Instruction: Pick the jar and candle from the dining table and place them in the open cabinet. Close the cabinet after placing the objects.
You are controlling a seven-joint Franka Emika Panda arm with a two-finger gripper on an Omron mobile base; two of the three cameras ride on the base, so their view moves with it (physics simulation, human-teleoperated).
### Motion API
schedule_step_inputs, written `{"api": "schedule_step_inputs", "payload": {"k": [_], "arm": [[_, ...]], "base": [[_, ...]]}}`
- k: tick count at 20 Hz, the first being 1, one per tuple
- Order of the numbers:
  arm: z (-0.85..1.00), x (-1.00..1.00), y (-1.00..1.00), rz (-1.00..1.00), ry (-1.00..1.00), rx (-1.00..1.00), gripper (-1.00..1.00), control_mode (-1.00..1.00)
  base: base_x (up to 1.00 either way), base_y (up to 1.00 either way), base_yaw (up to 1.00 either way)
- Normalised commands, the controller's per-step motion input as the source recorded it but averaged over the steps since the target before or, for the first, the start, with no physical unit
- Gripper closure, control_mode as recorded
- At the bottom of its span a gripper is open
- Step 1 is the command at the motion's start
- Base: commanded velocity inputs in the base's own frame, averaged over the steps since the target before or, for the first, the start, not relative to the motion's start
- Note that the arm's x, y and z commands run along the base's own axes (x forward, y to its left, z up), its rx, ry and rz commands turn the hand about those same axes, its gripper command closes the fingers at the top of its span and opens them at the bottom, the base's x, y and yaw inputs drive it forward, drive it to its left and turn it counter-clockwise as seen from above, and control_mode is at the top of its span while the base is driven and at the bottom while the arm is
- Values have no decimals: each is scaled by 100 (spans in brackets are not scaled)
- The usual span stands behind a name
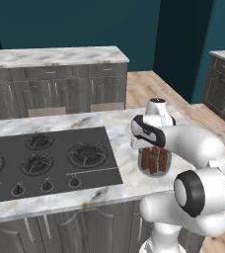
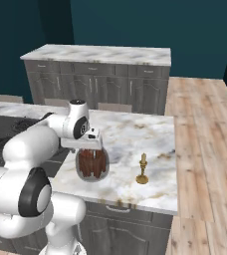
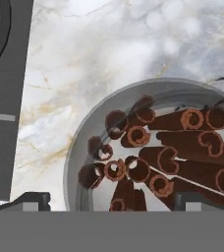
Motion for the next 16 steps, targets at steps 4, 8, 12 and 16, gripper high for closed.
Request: {"api": "schedule_step_inputs", "payload": {"k": [4, 8, 12, 16], "arm": [[-28, 9, -7, 0, 0, 0, -100, -100], [-28, 10, -7, 0, 0, 0, -100, -100], [-27, 7, -4, 0, 0, 0, -100, -100], [-22, 2, 0, 0, 9, 0, -100, -100]], "base": [[0, 0, 0], [0, 0, 0], [0, 0, 0], [0, 0, 0]]}}
